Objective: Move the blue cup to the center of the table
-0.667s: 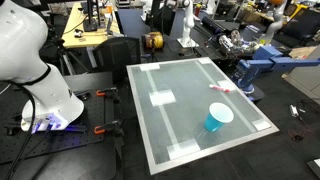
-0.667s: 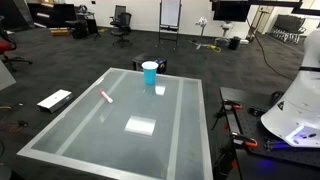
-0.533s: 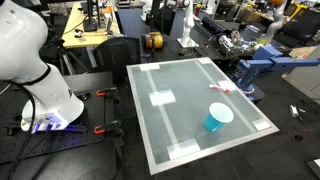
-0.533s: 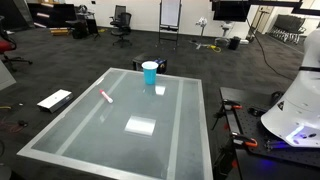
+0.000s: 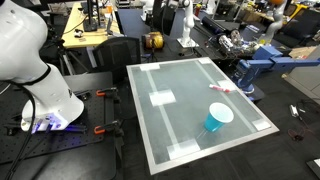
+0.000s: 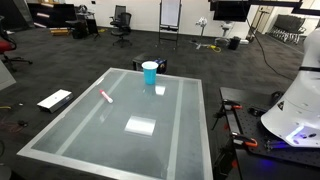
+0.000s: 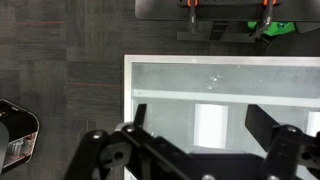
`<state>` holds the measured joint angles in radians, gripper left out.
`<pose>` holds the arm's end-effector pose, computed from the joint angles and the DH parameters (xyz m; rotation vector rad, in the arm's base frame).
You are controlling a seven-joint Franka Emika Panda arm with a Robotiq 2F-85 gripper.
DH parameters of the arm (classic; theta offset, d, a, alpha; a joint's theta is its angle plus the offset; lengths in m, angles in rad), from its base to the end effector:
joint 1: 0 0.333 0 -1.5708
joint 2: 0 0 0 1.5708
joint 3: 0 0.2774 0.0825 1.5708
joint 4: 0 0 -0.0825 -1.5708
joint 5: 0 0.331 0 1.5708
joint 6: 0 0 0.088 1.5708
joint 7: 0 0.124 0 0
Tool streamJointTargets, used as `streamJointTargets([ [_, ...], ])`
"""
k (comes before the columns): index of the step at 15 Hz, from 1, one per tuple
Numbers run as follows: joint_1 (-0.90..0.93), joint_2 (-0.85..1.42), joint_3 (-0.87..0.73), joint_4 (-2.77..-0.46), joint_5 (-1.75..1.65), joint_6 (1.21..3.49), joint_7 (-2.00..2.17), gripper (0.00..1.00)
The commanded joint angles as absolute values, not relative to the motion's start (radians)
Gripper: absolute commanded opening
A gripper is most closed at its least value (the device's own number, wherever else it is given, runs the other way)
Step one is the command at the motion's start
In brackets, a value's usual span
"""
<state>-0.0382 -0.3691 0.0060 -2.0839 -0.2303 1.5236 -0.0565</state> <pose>0.3785 -0.0412 0.5206 2.9029 0.0507 -0.2933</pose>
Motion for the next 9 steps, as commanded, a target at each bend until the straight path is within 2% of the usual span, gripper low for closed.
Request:
streamJointTargets([
  [1,-0.023,-0.306,-0.02,-2.039,-0.229,1.586,-0.111,1.0],
  [9,-0.042,-0.101,-0.088,-1.927,-0.205,1.819,-0.307,1.0],
])
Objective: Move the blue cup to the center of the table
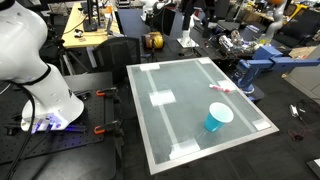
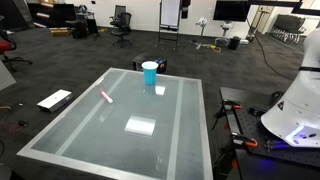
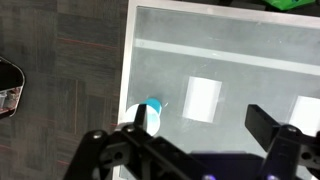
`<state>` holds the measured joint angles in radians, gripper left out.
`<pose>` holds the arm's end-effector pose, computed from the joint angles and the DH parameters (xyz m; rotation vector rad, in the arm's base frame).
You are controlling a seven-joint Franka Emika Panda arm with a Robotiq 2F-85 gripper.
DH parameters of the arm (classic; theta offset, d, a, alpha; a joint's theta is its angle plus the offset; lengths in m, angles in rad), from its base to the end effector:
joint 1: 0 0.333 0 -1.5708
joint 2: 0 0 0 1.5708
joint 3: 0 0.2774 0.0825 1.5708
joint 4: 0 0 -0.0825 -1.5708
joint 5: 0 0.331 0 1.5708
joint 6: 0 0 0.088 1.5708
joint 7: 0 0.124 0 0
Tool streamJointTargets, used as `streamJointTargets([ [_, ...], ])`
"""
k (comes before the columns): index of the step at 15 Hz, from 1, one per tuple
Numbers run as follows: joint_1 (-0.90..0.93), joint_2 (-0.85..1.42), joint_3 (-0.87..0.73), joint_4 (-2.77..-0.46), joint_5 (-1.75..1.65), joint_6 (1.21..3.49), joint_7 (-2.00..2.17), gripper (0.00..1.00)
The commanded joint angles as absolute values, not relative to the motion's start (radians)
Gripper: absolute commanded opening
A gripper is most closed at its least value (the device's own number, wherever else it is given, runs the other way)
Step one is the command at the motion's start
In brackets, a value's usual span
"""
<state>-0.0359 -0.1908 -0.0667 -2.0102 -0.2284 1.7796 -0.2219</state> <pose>0.4483 -0.0711 0.4942 2.9280 0.2536 -0.1076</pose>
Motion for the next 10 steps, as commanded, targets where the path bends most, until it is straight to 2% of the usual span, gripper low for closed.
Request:
streamJointTargets([
  [1,-0.045,-0.075,-0.094,-1.911,-0.204,1.841,-0.327,1.0],
  [10,-0.107,0.152,-0.109,-1.789,-0.134,1.968,-0.484,1.0],
])
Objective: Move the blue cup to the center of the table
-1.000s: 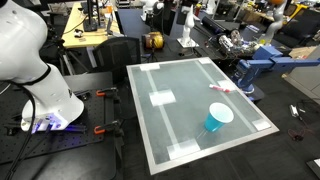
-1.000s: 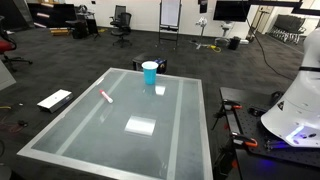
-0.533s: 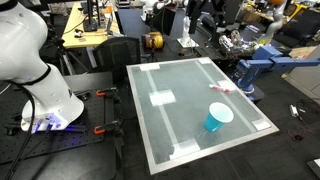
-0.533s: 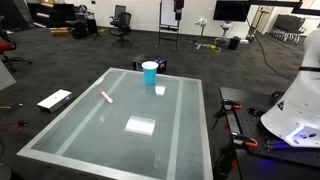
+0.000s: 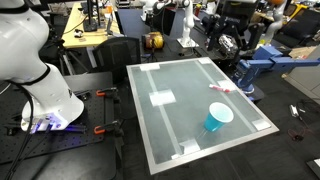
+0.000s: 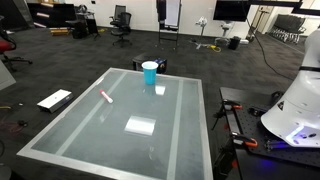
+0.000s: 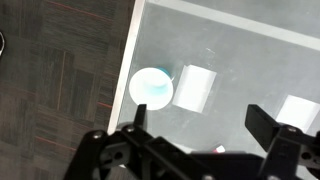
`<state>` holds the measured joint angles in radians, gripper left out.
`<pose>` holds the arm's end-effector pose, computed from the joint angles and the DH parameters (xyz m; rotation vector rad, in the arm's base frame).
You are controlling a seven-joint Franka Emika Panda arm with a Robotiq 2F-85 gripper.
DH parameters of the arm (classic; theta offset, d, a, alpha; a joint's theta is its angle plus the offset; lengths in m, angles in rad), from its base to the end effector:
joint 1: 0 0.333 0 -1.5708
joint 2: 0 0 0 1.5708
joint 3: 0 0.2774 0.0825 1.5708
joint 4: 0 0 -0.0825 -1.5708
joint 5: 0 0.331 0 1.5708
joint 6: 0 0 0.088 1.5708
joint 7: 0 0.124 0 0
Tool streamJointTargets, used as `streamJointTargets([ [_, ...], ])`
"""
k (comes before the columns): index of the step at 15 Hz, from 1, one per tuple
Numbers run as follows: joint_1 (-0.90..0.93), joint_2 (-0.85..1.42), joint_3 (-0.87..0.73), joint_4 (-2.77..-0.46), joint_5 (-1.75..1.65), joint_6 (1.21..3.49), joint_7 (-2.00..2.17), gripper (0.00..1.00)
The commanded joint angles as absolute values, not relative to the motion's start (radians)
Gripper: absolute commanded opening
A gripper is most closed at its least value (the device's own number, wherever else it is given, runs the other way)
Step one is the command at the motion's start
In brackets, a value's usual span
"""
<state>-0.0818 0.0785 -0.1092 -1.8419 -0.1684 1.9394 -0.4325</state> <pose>0.5218 -0.1141 0.4464 2.9434 0.4467 -0.0488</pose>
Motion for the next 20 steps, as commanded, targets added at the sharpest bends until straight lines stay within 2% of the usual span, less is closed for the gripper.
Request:
streamJointTargets([
  [1,-0.115,0.174,-0.108,-1.781,-0.129,1.977,-0.496,1.0],
  [8,-0.156,0.301,-0.097,-1.754,-0.113,2.026,-0.481,1.0],
  [20,-0.17,0.376,-0.094,-1.784,-0.133,2.041,-0.459,1.0],
])
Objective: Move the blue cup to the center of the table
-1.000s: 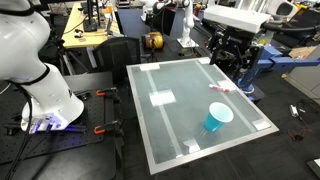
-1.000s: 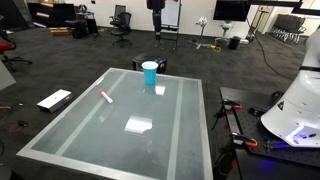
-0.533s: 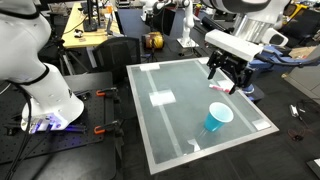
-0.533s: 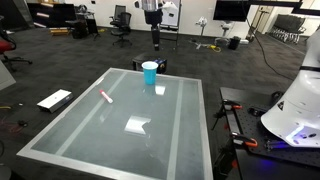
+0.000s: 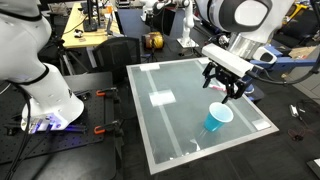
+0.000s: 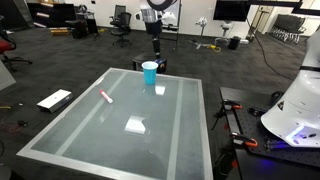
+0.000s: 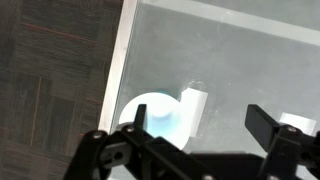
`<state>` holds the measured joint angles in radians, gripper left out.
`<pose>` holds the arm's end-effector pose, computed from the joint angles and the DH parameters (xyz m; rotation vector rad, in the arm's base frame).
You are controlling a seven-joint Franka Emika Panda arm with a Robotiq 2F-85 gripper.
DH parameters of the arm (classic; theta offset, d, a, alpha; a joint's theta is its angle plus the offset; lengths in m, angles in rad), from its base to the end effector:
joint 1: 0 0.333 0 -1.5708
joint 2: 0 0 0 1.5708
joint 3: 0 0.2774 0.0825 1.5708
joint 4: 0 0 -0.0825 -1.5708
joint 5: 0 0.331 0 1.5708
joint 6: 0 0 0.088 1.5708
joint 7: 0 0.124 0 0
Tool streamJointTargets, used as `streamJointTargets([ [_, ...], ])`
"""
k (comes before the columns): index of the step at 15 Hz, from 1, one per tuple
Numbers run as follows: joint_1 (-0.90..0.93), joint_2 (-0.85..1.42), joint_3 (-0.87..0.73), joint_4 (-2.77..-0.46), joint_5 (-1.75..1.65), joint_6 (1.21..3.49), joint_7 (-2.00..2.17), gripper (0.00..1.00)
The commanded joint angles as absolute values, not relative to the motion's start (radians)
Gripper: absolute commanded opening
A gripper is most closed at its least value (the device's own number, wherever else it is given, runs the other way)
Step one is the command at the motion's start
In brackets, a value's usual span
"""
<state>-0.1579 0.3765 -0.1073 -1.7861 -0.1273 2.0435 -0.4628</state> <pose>0.5511 -0.1553 0.3128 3.0066 0.4045 -0.2483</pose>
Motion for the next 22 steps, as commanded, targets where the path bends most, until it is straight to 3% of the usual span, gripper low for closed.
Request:
streamJointTargets([
  [1,-0.17,0.379,-0.094,-1.784,-0.133,2.041,-0.459,1.0],
  [22,-0.179,0.531,-0.081,-1.784,-0.151,2.189,-0.454,1.0],
])
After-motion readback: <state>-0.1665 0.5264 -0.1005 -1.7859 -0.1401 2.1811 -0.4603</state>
